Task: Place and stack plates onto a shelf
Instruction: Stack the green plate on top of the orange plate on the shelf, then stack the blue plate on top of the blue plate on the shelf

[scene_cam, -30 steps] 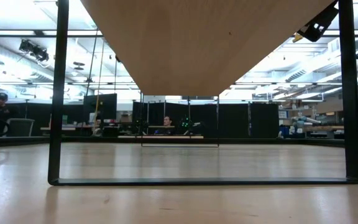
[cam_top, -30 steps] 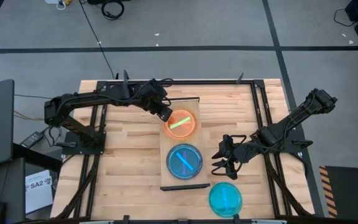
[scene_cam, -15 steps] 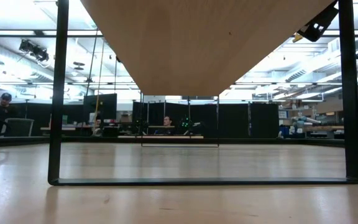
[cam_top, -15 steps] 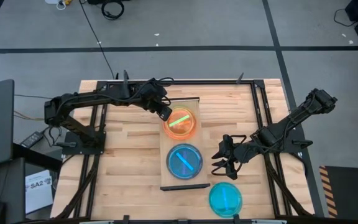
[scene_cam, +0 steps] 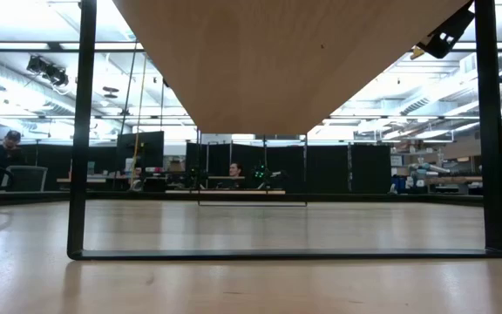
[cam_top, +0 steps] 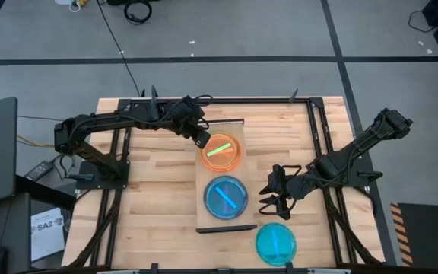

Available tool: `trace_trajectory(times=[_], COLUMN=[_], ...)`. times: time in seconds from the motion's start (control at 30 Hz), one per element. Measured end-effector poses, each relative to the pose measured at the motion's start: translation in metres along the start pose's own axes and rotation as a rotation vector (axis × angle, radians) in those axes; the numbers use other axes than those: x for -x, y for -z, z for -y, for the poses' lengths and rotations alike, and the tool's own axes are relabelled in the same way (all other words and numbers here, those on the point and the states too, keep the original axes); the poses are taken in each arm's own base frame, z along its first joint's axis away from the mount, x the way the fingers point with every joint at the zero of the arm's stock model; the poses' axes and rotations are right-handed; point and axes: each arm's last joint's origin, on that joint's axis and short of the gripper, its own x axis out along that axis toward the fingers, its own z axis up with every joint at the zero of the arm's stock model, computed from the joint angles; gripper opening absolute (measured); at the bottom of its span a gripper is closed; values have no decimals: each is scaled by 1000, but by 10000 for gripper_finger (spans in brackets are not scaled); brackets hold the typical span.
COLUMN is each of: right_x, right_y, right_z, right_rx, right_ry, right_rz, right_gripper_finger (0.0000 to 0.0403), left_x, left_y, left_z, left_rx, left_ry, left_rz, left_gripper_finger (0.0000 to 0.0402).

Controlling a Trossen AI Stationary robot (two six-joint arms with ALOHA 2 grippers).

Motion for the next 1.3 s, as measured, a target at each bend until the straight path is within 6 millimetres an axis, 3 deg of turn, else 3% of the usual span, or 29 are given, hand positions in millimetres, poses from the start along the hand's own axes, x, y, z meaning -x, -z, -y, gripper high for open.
trace_trajectory(times=[0.33, 0.53, 0.8, 1.1, 1.3], right_x=[0, 0, 1, 7, 11], right_y=[0, 1, 5, 19, 28], right_z=[0, -1, -5, -17, -28], right_rx=[0, 0, 2, -92, -125], right_ry=[0, -27, -108, -111, -91], right_rz=[0, -20, -84, -150, -122], right_gripper_finger=[147, 147, 147, 147, 147], left_x=[0, 3, 31, 91, 100], left_y=[0, -3, 0, 28, 67], left_z=[0, -4, -1, 26, 48], left_rx=[11, 20, -71, -288, -390], left_ry=[0, 26, 74, 48, 53], left_rz=[1, -5, 21, 164, 225], left_gripper_finger=[113, 123, 123, 123, 123])
